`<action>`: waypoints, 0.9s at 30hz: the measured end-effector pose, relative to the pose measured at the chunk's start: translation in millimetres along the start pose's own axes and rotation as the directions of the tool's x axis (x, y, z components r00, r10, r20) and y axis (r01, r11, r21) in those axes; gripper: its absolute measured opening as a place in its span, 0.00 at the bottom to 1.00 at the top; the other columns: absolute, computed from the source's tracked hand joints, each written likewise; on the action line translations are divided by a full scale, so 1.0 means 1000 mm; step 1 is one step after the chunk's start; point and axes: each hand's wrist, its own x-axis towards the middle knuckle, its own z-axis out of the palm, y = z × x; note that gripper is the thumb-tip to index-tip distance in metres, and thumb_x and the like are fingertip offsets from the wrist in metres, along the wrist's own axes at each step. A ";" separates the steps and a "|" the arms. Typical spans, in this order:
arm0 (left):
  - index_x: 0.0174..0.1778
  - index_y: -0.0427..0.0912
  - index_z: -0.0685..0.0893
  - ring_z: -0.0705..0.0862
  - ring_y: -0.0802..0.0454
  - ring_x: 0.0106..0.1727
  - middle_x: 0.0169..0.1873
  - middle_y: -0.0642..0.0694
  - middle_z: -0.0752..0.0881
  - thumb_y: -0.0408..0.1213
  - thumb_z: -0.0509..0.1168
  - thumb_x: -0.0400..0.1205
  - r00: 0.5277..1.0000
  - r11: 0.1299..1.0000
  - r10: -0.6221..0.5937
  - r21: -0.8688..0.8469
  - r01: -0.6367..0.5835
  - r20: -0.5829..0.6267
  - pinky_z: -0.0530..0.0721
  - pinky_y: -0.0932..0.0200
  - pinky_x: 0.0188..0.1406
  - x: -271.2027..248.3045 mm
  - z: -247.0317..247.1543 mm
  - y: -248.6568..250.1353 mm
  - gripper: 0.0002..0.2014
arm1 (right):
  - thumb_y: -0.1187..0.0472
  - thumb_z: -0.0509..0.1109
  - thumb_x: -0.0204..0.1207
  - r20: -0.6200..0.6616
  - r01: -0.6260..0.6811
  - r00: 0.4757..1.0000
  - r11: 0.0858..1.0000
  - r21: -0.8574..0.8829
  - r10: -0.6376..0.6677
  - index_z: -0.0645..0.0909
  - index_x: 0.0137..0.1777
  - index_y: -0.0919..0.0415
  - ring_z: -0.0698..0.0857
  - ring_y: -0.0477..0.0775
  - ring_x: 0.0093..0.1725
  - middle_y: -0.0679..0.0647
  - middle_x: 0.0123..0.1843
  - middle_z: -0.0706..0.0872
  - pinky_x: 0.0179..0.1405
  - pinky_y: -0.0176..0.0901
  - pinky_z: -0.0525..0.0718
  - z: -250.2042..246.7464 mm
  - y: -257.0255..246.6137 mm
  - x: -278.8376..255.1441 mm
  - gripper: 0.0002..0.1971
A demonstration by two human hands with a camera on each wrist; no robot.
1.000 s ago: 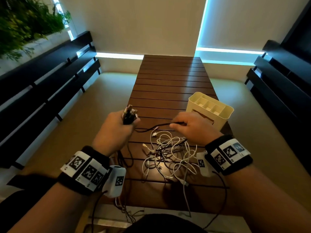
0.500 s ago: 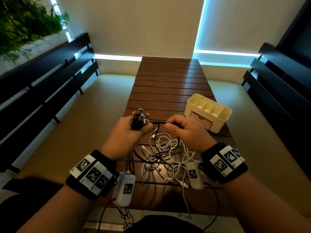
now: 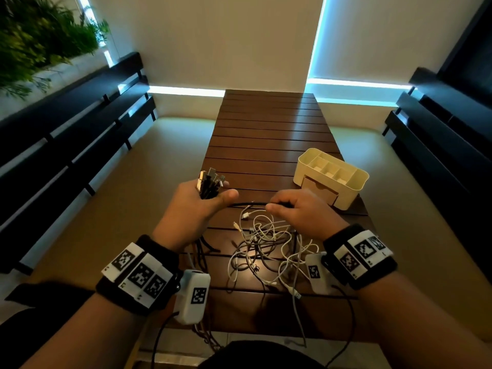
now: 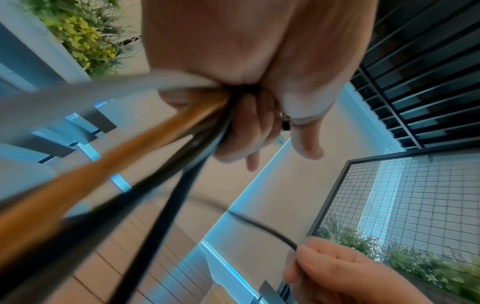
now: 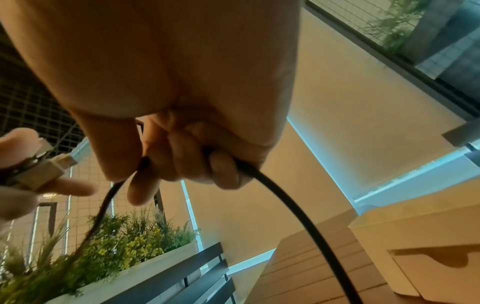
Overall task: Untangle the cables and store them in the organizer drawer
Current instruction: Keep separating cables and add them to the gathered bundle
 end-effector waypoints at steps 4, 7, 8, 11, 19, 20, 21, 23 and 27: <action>0.59 0.42 0.88 0.80 0.68 0.24 0.22 0.65 0.83 0.41 0.73 0.80 0.997 0.997 0.055 0.049 -0.057 0.048 0.73 0.73 0.25 0.000 0.004 0.003 0.13 | 0.54 0.70 0.82 0.012 0.104 0.995 0.995 -0.012 -0.104 0.82 0.42 0.45 0.81 0.36 0.35 0.41 0.35 0.82 0.33 0.24 0.76 0.003 -0.017 0.000 0.06; 0.48 0.41 0.88 0.81 0.57 0.29 0.29 0.55 0.87 0.44 0.71 0.81 0.981 0.982 0.099 0.141 -0.124 0.169 0.76 0.64 0.27 0.000 0.010 0.005 0.10 | 0.56 0.71 0.82 -0.060 0.217 0.974 0.976 -0.023 -0.218 0.84 0.44 0.50 0.81 0.41 0.36 0.41 0.34 0.81 0.34 0.27 0.77 -0.004 -0.034 0.003 0.05; 0.42 0.40 0.87 0.78 0.59 0.26 0.25 0.57 0.84 0.44 0.71 0.81 0.975 0.980 0.099 0.148 -0.130 0.199 0.73 0.64 0.25 0.000 0.011 0.007 0.10 | 0.56 0.70 0.82 -0.089 0.239 0.967 0.971 -0.013 -0.240 0.85 0.46 0.51 0.82 0.43 0.37 0.42 0.35 0.82 0.34 0.29 0.78 -0.007 -0.038 0.004 0.04; 0.35 0.43 0.81 0.73 0.64 0.21 0.19 0.58 0.78 0.42 0.70 0.83 0.978 0.988 0.083 0.111 -0.106 0.193 0.70 0.70 0.23 -0.001 0.008 0.010 0.11 | 0.55 0.68 0.83 -0.140 0.233 0.965 0.971 0.055 -0.224 0.84 0.47 0.48 0.83 0.48 0.37 0.46 0.37 0.85 0.34 0.36 0.79 -0.014 -0.038 0.005 0.04; 0.33 0.44 0.70 0.59 0.53 0.20 0.22 0.48 0.62 0.41 0.69 0.80 0.991 0.962 -0.022 -0.265 0.057 0.131 0.61 0.61 0.19 0.000 -0.030 0.011 0.15 | 0.51 0.60 0.87 -0.142 -0.032 0.988 0.979 0.203 0.062 0.83 0.48 0.43 0.80 0.44 0.30 0.47 0.31 0.81 0.33 0.33 0.79 -0.002 -0.015 -0.005 0.10; 0.34 0.43 0.69 0.58 0.53 0.20 0.22 0.48 0.62 0.40 0.68 0.81 0.987 0.968 -0.037 -0.242 0.073 0.154 0.61 0.61 0.20 -0.001 -0.029 0.009 0.15 | 0.53 0.60 0.88 -0.141 -0.031 0.988 0.969 0.247 0.068 0.83 0.50 0.44 0.81 0.47 0.30 0.48 0.30 0.81 0.34 0.38 0.81 -0.002 -0.018 -0.007 0.10; 0.34 0.43 0.69 0.58 0.53 0.21 0.22 0.47 0.61 0.39 0.68 0.83 0.984 0.970 -0.050 -0.227 0.089 0.172 0.60 0.60 0.20 -0.001 -0.028 0.007 0.15 | 0.55 0.60 0.88 -0.135 -0.023 0.989 0.949 0.314 0.068 0.82 0.52 0.47 0.82 0.49 0.30 0.49 0.30 0.81 0.34 0.43 0.83 -0.003 -0.024 -0.009 0.09; 0.34 0.43 0.70 0.57 0.53 0.21 0.23 0.46 0.60 0.38 0.67 0.84 0.980 0.970 -0.067 -0.219 0.108 0.187 0.59 0.58 0.22 -0.002 -0.025 0.004 0.15 | 0.59 0.59 0.88 -0.095 -0.003 0.994 0.899 0.438 0.050 0.80 0.55 0.53 0.83 0.53 0.29 0.51 0.31 0.84 0.33 0.45 0.84 -0.004 -0.038 -0.016 0.08; 0.40 0.37 0.75 0.58 0.54 0.21 0.24 0.45 0.61 0.36 0.66 0.84 0.982 0.958 -0.086 -0.256 0.127 0.165 0.57 0.56 0.23 -0.002 -0.026 -0.001 0.10 | 0.60 0.59 0.88 0.116 -0.094 0.992 0.870 0.485 0.043 0.77 0.54 0.58 0.89 0.56 0.34 0.61 0.38 0.90 0.36 0.45 0.88 0.005 -0.060 -0.033 0.07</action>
